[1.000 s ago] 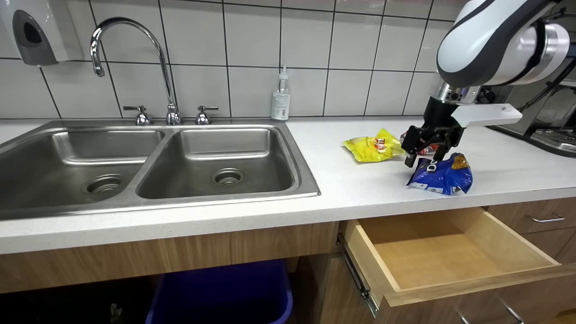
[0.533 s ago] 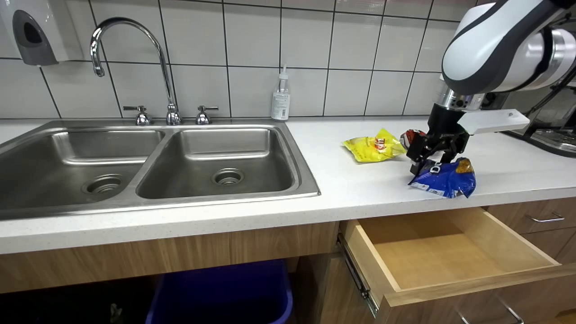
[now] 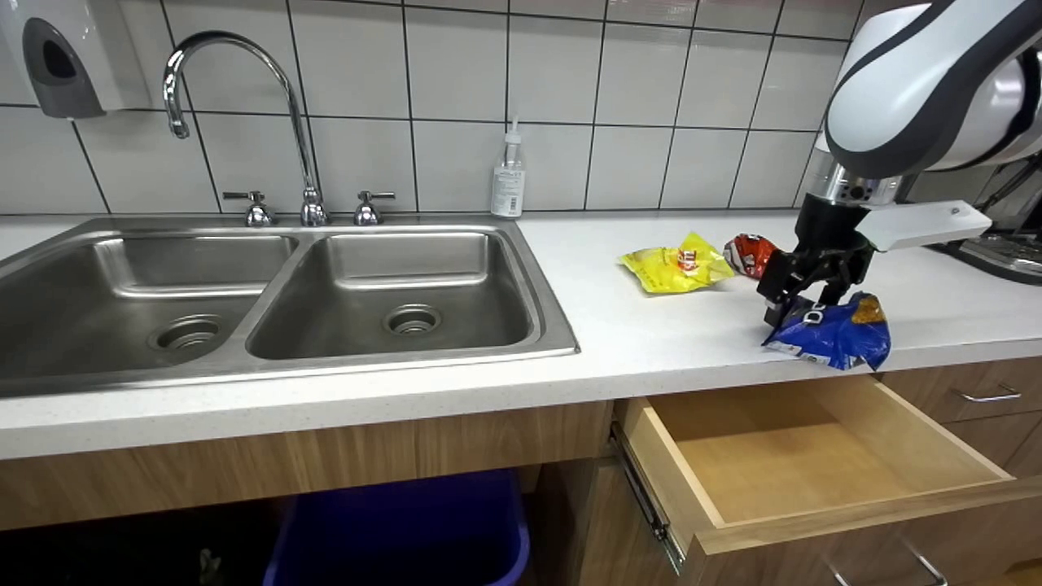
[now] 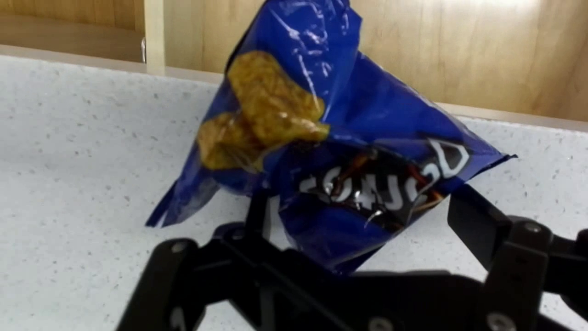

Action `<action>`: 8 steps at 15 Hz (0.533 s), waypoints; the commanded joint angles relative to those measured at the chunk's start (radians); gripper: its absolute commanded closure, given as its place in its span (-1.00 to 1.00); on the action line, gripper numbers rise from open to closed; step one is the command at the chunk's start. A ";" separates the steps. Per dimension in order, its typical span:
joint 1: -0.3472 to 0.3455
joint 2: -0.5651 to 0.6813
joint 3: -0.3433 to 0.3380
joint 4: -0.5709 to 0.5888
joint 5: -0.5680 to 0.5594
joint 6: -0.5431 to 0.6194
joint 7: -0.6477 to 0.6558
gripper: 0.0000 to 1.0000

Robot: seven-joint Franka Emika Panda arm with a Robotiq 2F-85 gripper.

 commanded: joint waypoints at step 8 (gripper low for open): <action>-0.004 -0.131 -0.022 -0.154 -0.060 0.004 0.040 -1.00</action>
